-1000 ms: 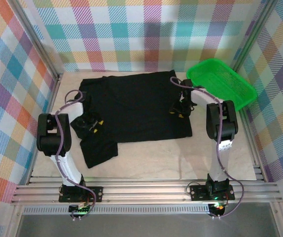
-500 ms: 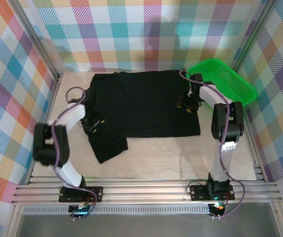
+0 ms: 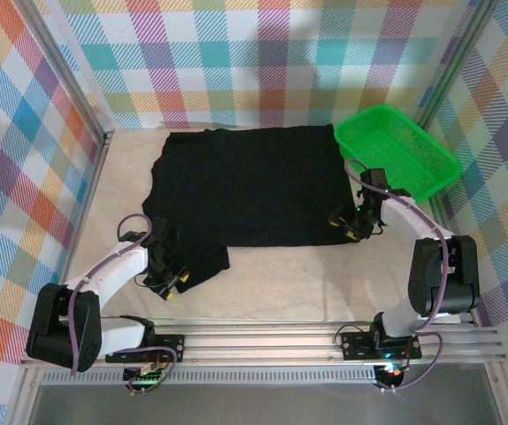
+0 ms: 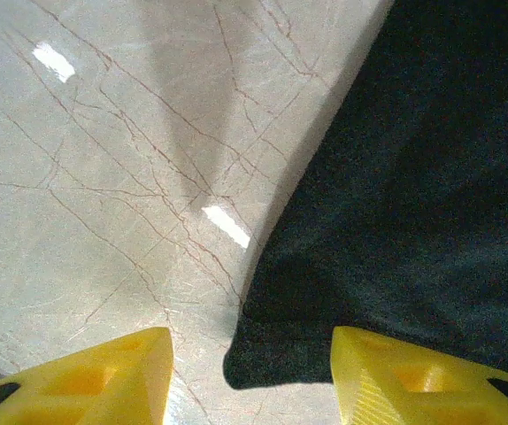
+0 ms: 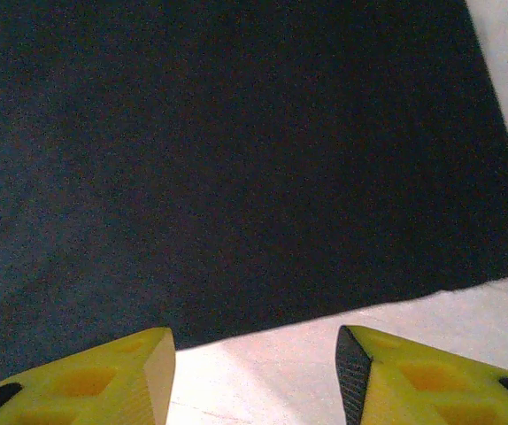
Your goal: Fold and stack the t-shirts
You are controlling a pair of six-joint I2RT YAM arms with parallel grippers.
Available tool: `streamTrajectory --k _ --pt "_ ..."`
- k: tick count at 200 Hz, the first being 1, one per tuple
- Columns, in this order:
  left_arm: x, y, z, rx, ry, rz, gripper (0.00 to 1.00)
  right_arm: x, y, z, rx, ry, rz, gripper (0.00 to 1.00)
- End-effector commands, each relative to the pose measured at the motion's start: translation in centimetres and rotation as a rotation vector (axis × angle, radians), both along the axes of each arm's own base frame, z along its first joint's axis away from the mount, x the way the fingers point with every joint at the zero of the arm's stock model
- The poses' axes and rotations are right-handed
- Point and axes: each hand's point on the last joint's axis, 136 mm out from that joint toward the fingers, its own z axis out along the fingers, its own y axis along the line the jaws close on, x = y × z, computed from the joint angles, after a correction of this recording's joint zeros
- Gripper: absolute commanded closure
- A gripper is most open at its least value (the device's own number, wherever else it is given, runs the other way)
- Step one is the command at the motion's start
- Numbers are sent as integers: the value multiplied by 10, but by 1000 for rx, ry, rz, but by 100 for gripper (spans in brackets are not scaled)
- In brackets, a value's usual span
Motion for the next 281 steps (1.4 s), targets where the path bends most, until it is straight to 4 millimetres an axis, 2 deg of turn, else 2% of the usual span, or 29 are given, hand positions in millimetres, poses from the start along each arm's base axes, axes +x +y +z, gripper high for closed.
streamTrajectory --k 1,18,27,49,59,102,148,168,204,239,260,281 --pt "6 -7 -7 -22 -27 11 52 5 0 13 43 -55 -32 48" --pt "14 -11 -17 -38 -43 17 59 1 -5 8 46 -43 -55 48" --pt "17 -14 -20 -43 -41 19 67 -1 -11 4 44 -34 -79 49" --pt "19 -14 -19 -8 -35 2 92 -8 -30 -6 12 -6 -163 50" --pt "18 -11 -14 11 -38 1 100 -9 -39 -12 4 5 -204 50" --pt "1 -2 4 36 -39 3 100 -2 -53 -31 -17 49 -271 55" --pt "-8 0 9 33 -37 15 100 -17 -54 -47 -26 124 -301 59" --pt "-12 1 11 35 -31 15 100 -15 -52 -53 -15 136 -302 61" --pt "-20 6 18 49 -28 15 100 -2 -52 -61 -23 146 -268 78" --pt "-30 13 28 70 -30 34 100 -7 -47 -49 -34 132 -240 100" --pt "-41 18 37 74 -40 75 100 -14 -41 -31 -81 104 -186 100" --pt "-55 18 42 48 -25 105 100 -31 -34 -20 -115 126 -153 100"
